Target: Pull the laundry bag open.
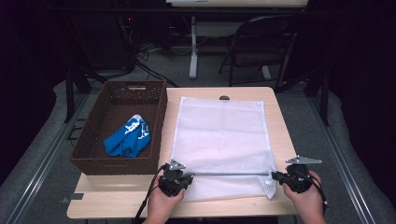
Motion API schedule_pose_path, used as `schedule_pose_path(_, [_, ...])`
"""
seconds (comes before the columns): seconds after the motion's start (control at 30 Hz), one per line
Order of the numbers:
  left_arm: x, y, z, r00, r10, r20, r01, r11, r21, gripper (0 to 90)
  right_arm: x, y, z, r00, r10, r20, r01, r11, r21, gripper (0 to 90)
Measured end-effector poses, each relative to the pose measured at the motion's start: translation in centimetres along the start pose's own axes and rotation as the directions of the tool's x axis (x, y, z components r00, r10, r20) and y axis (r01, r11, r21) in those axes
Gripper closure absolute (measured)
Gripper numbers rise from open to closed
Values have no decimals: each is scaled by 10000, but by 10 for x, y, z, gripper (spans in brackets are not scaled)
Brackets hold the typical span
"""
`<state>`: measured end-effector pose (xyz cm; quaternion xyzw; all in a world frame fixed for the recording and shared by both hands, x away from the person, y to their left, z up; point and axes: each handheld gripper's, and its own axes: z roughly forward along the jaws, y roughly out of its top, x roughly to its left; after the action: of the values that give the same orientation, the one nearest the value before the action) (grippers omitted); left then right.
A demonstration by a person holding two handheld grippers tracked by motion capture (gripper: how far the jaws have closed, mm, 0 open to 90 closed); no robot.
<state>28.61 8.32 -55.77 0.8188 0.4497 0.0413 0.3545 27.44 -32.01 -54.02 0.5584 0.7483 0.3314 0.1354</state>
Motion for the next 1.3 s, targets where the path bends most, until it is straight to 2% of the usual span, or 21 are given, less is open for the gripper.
schedule_pose_path(0.07, [1,-1,-1,10000,34,-78,-33,10000,19,864,0,0,0,9999,-64,124,64,10000,14,860])
schedule_pose_path(0.13, [4,-2,-3,9999,-92,-70,92,10000,-21,865,-2,0,0,10000,68,-42,-68,10000,5,860])
schedule_pose_path(0.33, [11,-6,-9,9997,-162,-175,162,9999,36,865,-3,0,0,9999,68,96,-68,10000,7,861])
schedule_pose_path(0.43, [19,-11,-17,9994,-271,-217,272,9996,66,864,-3,-1,0,9999,84,81,-84,10000,-2,860])
schedule_pose_path(0.67, [26,-18,-26,9990,-335,-295,336,9994,49,864,-2,0,1,9999,34,121,-34,10000,3,860])
schedule_pose_path(0.93, [36,-26,-37,9972,-453,-591,450,9990,-67,864,-4,0,2,9996,39,263,-42,9999,94,860])
schedule_pose_path(1.3, [45,-32,-45,9965,-626,-556,624,9980,-50,863,-5,1,5,9996,-13,280,8,9999,157,860])
